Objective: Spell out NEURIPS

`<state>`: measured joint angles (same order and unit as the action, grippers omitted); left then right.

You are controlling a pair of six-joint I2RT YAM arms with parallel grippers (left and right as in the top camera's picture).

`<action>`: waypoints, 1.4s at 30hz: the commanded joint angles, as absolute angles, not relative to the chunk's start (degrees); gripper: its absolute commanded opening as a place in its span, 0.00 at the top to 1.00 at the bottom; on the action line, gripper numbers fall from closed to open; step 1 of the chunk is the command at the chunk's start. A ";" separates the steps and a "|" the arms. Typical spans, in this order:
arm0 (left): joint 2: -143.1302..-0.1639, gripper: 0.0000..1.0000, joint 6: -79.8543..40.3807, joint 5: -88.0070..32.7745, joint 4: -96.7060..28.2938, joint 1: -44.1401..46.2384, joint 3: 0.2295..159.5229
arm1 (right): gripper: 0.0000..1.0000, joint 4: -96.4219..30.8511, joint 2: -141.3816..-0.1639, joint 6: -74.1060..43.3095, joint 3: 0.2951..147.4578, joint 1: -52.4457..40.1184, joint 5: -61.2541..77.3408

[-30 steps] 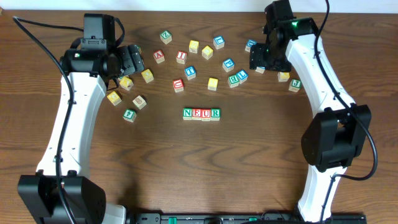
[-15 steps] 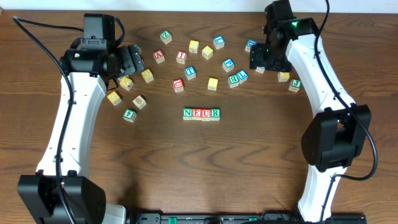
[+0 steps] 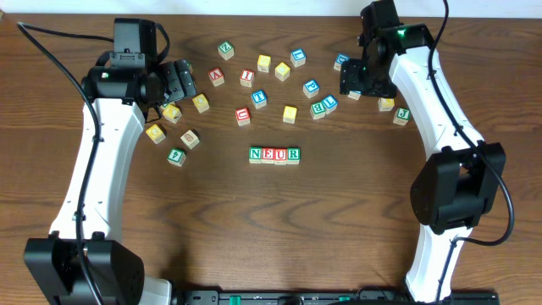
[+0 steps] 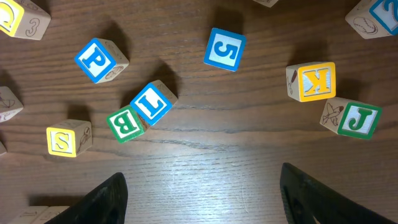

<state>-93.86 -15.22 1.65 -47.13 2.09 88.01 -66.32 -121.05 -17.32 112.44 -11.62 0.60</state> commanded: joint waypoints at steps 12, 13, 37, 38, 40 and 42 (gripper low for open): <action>-94.54 0.02 -16.88 0.60 -47.42 2.07 88.95 | 0.27 -66.24 -121.51 -16.67 113.58 -12.86 0.36; -94.72 0.02 -16.88 0.60 -47.55 2.07 88.95 | 0.27 -66.24 -121.51 -16.67 113.58 -12.93 0.38; -99.02 0.02 -18.37 0.38 -47.48 2.07 88.95 | 0.26 -66.26 -121.51 -16.73 113.58 -14.37 0.60; -99.02 0.02 -18.37 0.38 -47.48 2.13 88.95 | 0.26 -66.26 -121.51 -16.97 113.58 -14.37 0.58; -99.02 0.02 -18.39 0.38 -47.44 2.48 88.95 | 0.26 -66.24 -121.51 -17.12 113.58 -14.37 0.58; -99.04 0.02 -18.39 0.38 -47.27 3.05 88.95 | 0.26 -66.24 -121.51 -17.12 113.58 -14.35 0.58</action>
<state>-98.80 -18.04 0.34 -47.48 2.33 88.01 -66.32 -121.05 -17.34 112.44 -13.85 0.62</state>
